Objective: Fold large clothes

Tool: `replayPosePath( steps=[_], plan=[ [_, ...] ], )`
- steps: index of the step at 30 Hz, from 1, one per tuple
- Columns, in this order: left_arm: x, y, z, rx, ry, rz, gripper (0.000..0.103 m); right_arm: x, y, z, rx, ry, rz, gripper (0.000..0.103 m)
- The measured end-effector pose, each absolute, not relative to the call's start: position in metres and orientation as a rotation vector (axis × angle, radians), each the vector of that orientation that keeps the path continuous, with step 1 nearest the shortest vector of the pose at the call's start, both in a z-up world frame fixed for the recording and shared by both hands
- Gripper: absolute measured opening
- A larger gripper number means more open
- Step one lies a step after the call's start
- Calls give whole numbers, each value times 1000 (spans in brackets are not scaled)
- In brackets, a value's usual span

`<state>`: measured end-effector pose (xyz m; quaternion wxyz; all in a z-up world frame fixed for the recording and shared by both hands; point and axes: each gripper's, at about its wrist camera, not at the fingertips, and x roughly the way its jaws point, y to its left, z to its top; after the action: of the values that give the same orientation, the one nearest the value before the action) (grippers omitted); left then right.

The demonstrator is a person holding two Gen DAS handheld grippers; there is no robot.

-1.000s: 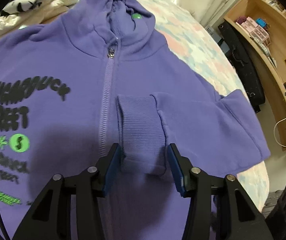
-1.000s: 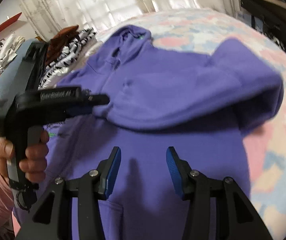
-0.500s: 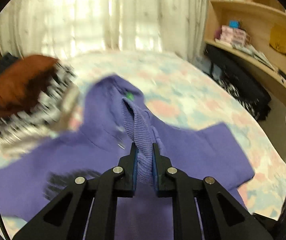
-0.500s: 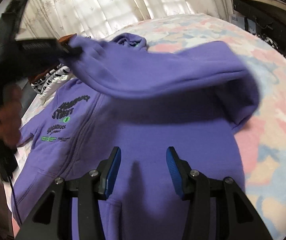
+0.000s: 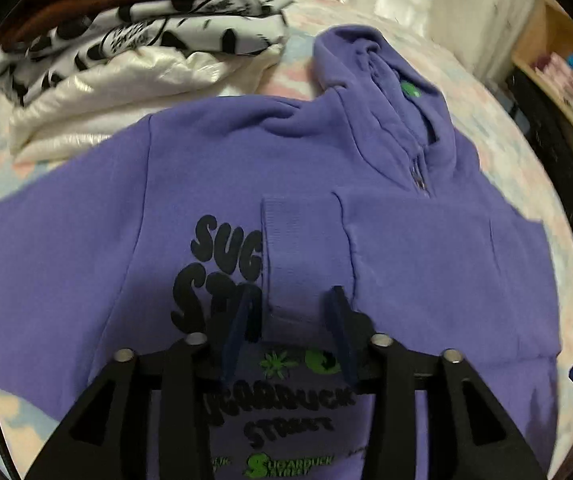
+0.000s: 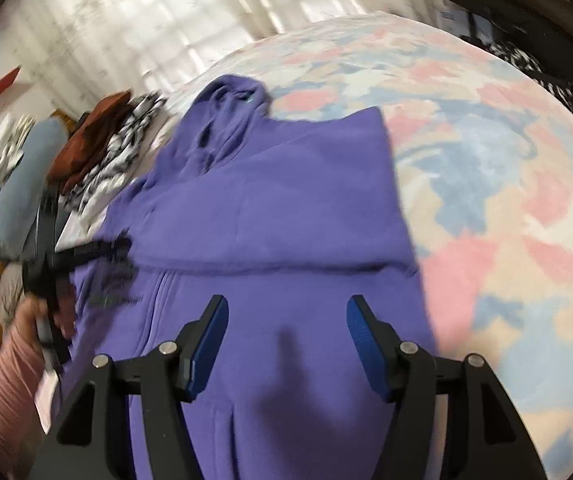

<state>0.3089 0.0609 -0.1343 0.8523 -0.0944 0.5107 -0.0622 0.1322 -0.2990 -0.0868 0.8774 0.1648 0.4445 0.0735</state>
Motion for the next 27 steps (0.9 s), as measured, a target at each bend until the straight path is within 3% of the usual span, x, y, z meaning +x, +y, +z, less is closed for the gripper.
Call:
replayPosePath(
  steps=[2, 7, 9, 10, 12, 14, 15, 17, 21, 25, 27],
  plan=[
    [314, 63, -135, -233, 1053, -126, 58, 151, -311, -81, 354, 924, 121, 62],
    [337, 57, -143, -226, 1055, -140, 57, 205, -331, -82, 400, 930, 68, 62],
    [342, 54, -147, -208, 1052, -148, 36, 226, -337, -87, 410, 937, 48, 62],
    [345, 49, -148, -199, 1054, -158, 33, 239, -340, -91, 409, 943, 31, 62],
    [347, 43, -145, -182, 1050, -162, 14, 265, -344, -102, 407, 963, 1, 62],
    [349, 31, -137, -139, 1032, -173, 12, 286, -347, -115, 420, 992, -28, 62],
    [348, 26, -132, -115, 1013, -181, 11, 293, -348, -121, 434, 1007, -31, 53],
    [345, 19, -120, -85, 973, -197, 11, 302, -349, -127, 409, 1034, -30, 15],
    [345, 6, -110, -41, 904, -204, 11, 286, -352, -108, 382, 887, -26, 14],
    [353, 12, -137, -11, 1005, -133, 14, 291, -364, -139, 428, 974, -65, 18],
    [349, 23, -136, -51, 996, -136, 30, 287, -369, -137, 464, 977, -55, 30]
  ],
)
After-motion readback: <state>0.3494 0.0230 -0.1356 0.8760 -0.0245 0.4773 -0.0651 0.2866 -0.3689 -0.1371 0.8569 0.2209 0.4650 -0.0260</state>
